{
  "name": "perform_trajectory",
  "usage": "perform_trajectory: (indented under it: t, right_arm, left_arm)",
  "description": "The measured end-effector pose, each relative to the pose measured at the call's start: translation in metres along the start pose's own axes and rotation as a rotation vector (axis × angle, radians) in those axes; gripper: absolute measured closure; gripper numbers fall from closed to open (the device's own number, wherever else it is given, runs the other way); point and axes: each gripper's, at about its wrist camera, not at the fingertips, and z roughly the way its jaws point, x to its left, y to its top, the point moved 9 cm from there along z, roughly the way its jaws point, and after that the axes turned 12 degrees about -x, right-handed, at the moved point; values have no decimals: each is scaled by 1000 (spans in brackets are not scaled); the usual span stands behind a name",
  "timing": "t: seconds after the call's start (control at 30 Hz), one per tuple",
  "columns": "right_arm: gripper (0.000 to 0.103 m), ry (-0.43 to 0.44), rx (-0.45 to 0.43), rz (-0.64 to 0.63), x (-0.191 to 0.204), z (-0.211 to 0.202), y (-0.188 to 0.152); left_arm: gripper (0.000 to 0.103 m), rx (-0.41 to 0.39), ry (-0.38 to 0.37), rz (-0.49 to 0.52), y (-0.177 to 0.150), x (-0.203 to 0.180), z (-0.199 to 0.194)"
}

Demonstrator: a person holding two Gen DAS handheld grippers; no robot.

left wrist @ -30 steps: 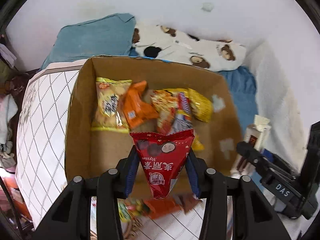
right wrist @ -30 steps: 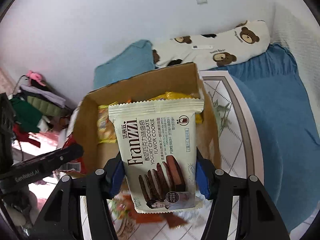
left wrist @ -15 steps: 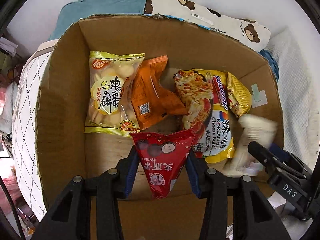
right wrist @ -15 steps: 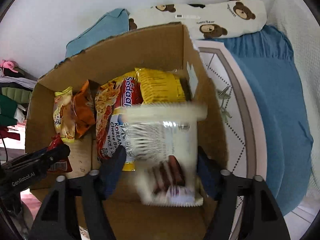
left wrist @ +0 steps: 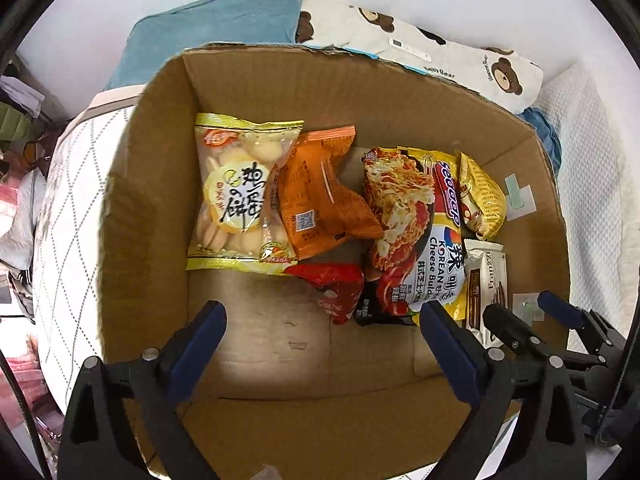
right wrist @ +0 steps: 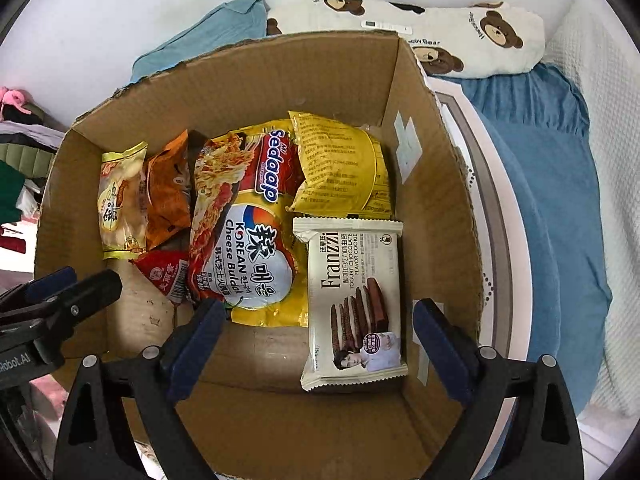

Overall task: Organize snacks
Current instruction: 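Place the Franzzi pack and red packet into the box, open both tools, then pull both tools back from the box toward the remaining snacks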

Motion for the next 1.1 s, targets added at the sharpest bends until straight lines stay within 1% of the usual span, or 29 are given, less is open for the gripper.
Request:
perform_trajectory:
  t: [0.2,0.3,0.47,0.53,0.67,0.77,0.9,1.1]
  right_arm:
    - [6,-7,-53,-33,3,-16,-6]
    - [6,-14,-88,-47,4,-26,-10]
    - [6,-14,-146,-59,7,-47,-19]
    - [6,-10,-174,-59,9,-57,-22]
    - [6,5,-230,-57,15,-78,-29]
    - [6,3,-291,-69,21,-100,-34]
    - [6,6,-342,-84,28,-123,-40]
    - [6,31,-420,-74,35,-163,-51]
  left_arm:
    - [4,-59,30,24,-13,4,-14]
    - [4,-107,56,38,-18,7,-25]
    - [4,-178,55,18,-24,12,-45]
    - [4,-201,57,16,-26,12,-53]
    - [4,-274,69,14,-35,14,-79]
    - [4,-328,72,16,-39,14,-100]
    - [4,-376,77,33,-45,11,-122]
    - [4,-436,58,49,-54,1,-154]
